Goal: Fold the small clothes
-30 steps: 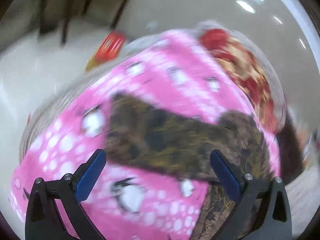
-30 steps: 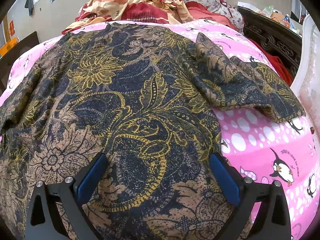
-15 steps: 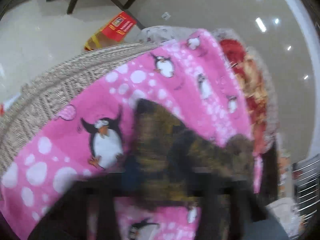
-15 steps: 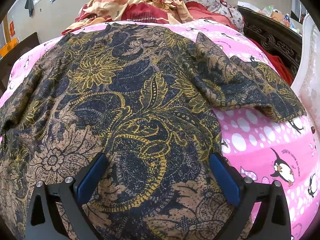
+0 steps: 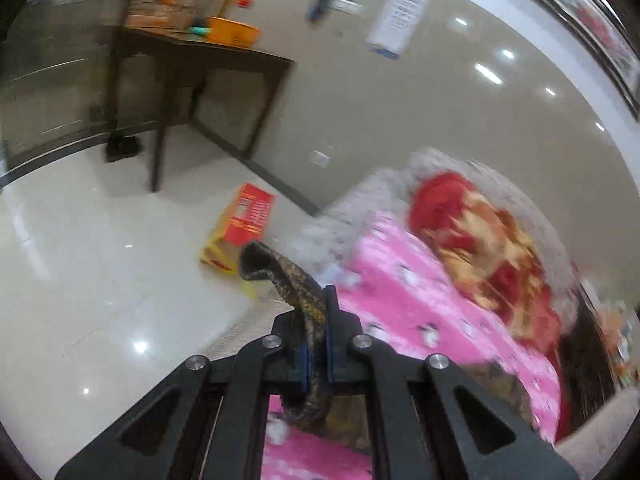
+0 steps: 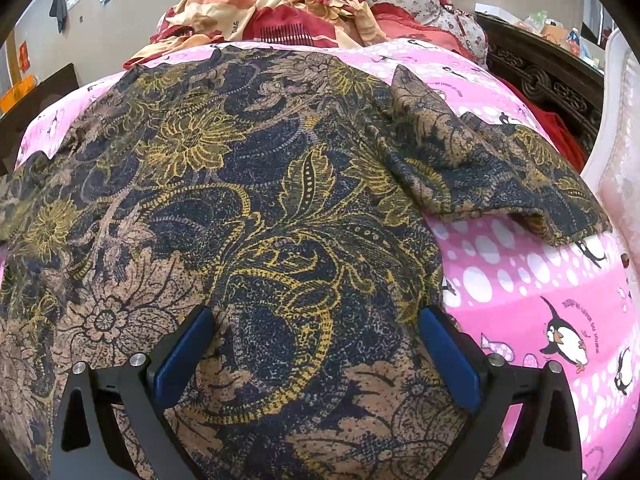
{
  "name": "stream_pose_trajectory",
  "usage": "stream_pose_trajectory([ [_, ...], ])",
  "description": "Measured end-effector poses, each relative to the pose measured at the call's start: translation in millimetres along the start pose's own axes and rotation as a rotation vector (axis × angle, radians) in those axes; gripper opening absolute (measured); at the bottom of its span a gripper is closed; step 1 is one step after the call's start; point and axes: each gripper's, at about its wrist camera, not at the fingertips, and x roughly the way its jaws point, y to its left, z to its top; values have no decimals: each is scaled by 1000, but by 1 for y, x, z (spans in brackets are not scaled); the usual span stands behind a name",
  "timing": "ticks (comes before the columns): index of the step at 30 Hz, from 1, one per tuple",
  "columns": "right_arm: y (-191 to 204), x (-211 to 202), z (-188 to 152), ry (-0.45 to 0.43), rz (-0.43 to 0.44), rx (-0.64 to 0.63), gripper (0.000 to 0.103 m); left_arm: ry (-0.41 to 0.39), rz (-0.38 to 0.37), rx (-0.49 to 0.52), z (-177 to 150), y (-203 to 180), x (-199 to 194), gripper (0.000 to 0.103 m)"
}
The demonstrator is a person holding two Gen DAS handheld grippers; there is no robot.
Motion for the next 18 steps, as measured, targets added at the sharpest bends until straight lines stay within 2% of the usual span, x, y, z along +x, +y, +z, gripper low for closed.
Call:
stream_pose_trajectory([
  [2, 2, 1, 1, 3, -9, -6, 103, 35, -81, 55, -11, -39, 9, 5],
  [6, 2, -1, 1, -1, -3, 6, 103, 138, -262, 210, -69, -166, 53, 5],
  [9, -6, -10, -3, -2, -5, 46, 103, 250, -409, 318, -140, -273, 95, 5],
  [12, -12, -26, -15, 6, -76, 68, 103, 359, -531, 418, -221, -363, 129, 5],
  [15, -17, -44, -29, -22, -121, 51, 103, 489, -623, 467, -303, -424, 157, 5],
  [18, -28, -57, -38, -27, -133, 31, 103, 603, -669, 508, -369, -457, 178, 9],
])
